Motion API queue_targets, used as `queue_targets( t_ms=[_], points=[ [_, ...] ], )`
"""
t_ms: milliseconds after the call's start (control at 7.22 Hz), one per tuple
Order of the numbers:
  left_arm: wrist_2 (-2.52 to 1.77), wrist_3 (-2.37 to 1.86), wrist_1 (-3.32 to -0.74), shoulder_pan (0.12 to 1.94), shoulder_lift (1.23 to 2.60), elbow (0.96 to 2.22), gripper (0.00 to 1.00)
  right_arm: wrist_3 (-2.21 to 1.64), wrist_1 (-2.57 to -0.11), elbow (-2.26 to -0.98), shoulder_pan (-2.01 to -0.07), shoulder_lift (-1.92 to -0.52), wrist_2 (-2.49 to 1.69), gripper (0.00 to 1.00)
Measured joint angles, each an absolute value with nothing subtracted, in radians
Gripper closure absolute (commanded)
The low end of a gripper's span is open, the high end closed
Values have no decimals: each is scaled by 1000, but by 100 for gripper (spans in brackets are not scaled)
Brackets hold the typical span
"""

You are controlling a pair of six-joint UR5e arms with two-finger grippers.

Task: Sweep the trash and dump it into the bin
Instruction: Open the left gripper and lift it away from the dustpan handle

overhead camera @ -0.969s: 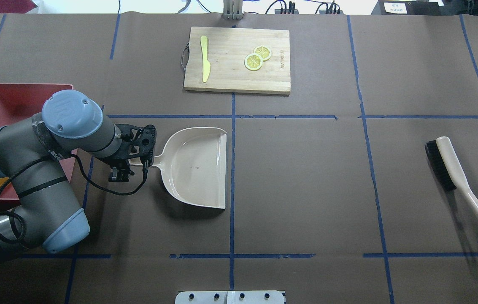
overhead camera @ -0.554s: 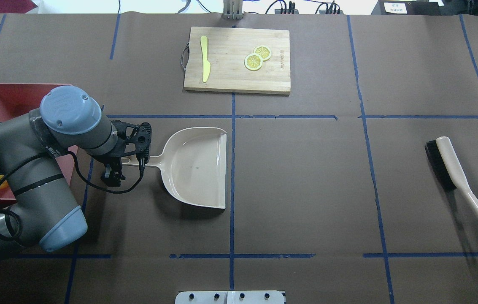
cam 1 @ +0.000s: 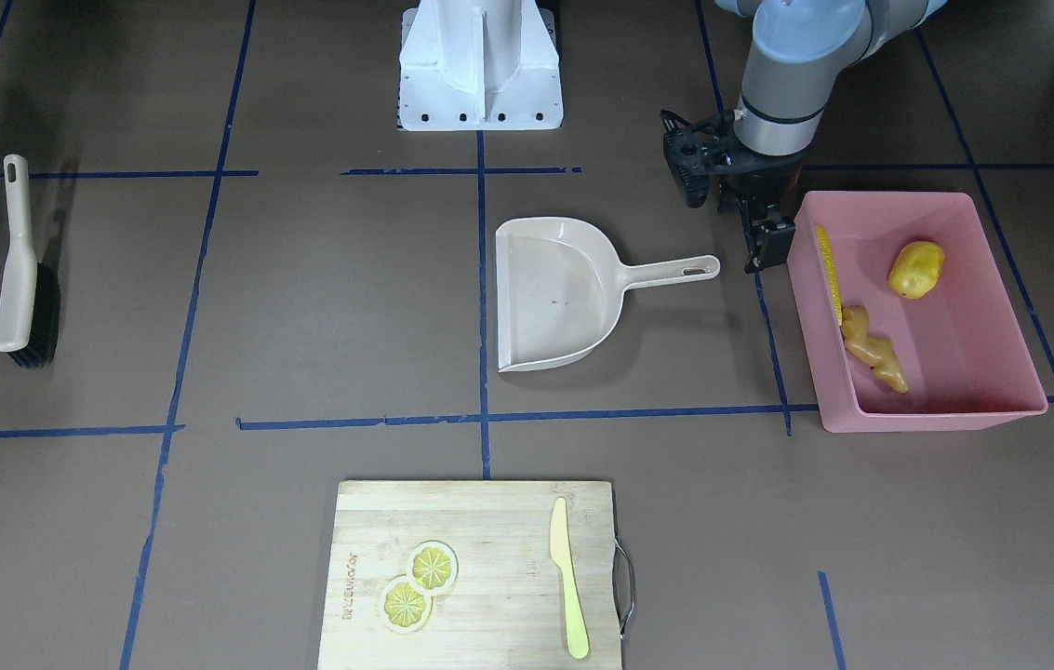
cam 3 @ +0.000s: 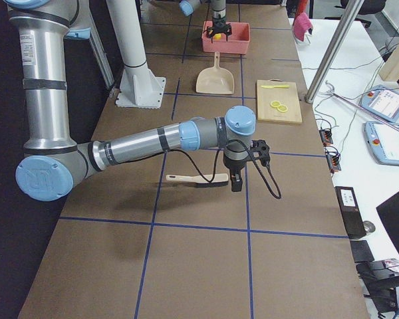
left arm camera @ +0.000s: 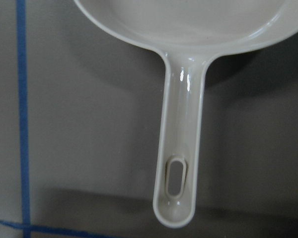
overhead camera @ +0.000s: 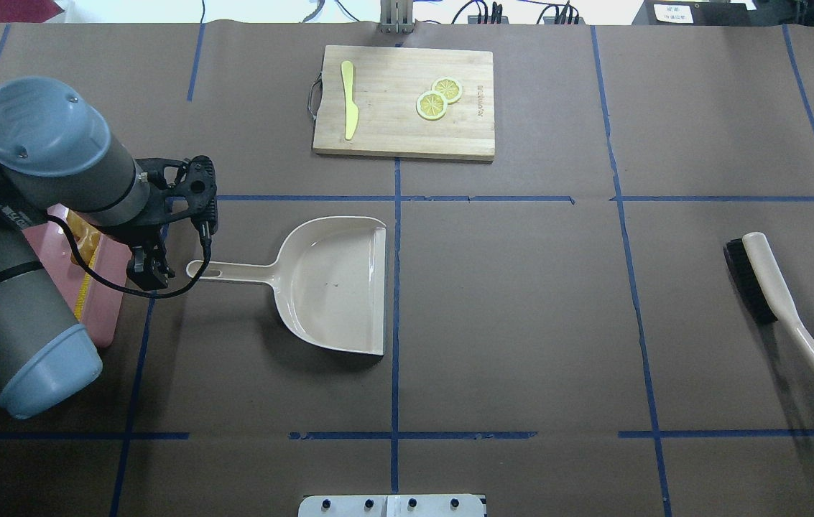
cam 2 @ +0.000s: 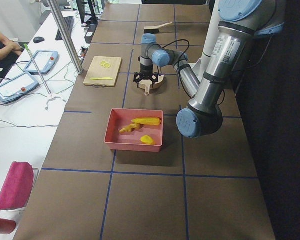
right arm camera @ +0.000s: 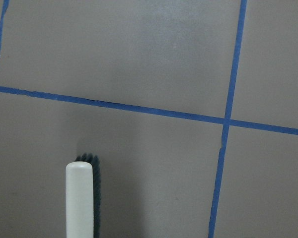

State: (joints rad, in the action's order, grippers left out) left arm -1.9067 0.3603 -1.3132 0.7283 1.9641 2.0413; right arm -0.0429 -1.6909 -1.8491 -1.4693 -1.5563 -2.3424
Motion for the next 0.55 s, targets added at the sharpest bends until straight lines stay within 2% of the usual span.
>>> queue_targets(
  t_ms=[554],
  points=[
    [-1905, 37, -1315, 879, 1935, 2002, 0, -43, -1691, -1855, -1471, -1555, -2343, 0]
  ],
)
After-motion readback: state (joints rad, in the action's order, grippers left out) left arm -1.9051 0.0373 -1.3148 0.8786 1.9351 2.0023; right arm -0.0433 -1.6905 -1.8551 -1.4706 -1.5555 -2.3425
